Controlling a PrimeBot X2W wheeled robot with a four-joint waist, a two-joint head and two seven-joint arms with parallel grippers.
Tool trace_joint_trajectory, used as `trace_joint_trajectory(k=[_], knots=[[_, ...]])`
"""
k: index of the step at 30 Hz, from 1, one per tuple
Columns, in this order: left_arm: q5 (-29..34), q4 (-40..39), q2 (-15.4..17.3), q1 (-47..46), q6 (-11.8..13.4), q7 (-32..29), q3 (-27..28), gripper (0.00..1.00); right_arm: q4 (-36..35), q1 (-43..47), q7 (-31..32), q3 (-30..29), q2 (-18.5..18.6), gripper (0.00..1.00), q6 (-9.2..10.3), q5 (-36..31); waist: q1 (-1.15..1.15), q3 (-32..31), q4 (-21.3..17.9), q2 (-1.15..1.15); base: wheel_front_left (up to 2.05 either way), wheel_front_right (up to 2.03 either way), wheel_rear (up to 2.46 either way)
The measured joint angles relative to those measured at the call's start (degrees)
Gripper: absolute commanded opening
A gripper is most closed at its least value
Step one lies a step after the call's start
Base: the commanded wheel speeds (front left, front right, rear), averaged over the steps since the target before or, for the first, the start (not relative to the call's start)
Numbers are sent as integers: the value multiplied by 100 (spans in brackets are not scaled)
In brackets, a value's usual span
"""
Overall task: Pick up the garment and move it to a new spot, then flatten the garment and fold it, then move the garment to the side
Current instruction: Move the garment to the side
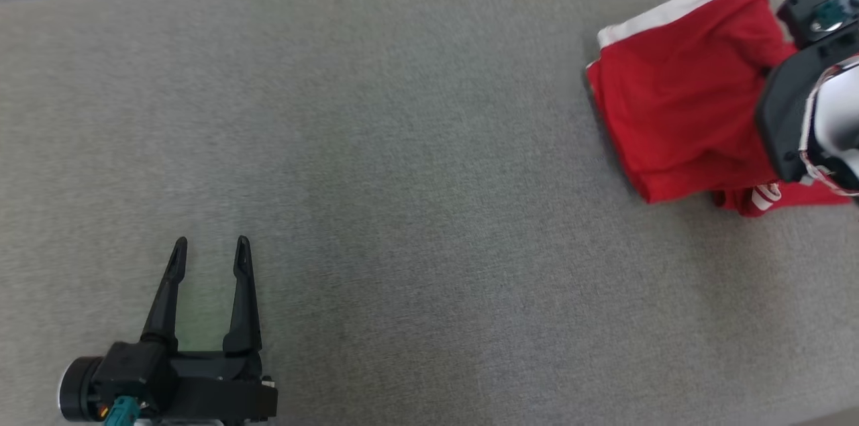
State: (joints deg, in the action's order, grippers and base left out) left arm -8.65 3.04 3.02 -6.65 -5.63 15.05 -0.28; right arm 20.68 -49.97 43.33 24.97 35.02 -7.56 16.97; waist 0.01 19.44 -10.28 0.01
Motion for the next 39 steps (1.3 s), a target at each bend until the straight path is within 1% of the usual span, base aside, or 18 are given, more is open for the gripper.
trace_joint_trajectory(k=[6,9,12,16,18,21,22,23,25,27,31,33,39], knots=[[103,-70,25,-76,-81,0,19,100,-43,-38,-55,-313,443,0,0,-46,0,397,-204,0,0,0,0],[115,-74,76,-132,-96,0,27,100,-74,71,-57,-346,681,0,0,-93,0,561,-235,0,0,0,0],[138,-77,108,-217,-122,0,10,100,45,222,-116,-342,884,0,0,-160,0,703,-211,0,0,0,0],[160,-118,115,-338,-143,0,-46,100,271,304,-497,-385,1190,0,0,-498,0,823,-65,0,0,0,0],[170,-138,114,-377,-144,0,-80,100,444,307,-743,-542,1258,0,0,-747,-1,866,33,0,0,0,0],[187,-138,110,-392,-147,0,-119,100,657,337,-1089,-905,1160,0,0,-1096,0,909,179,0,0,0,0],[192,-136,110,-392,-148,0,-118,100,759,363,-1200,-1031,1111,74,0,-1196,0,917,225,0,0,0,0],[193,-131,109,-392,-148,0,-120,100,843,404,-1277,-1126,1085,100,0,-1349,0,919,266,0,0,0,0],[198,-110,104,-391,-148,-1,-114,100,971,441,-1475,-1414,945,100,0,-1553,0,903,330,0,0,0,0],[197,-103,86,-386,-149,0,-102,100,936,467,-1514,-1648,716,100,0,-1796,-1,846,366,0,0,0,0],[179,-178,59,-314,-149,0,-116,100,802,781,-1817,-1919,392,100,0,-2014,-1,639,404,0,0,0,0],[212,-174,44,-233,-149,-1,-160,100,669,901,-2067,-2050,291,100,0,-2051,-2,497,421,-1,0,0,0],[133,-209,11,133,-122,-1,-175,100,201,1591,-2831,-2425,-245,100,0,-1814,-2,-22,507,-1,0,0,0]])
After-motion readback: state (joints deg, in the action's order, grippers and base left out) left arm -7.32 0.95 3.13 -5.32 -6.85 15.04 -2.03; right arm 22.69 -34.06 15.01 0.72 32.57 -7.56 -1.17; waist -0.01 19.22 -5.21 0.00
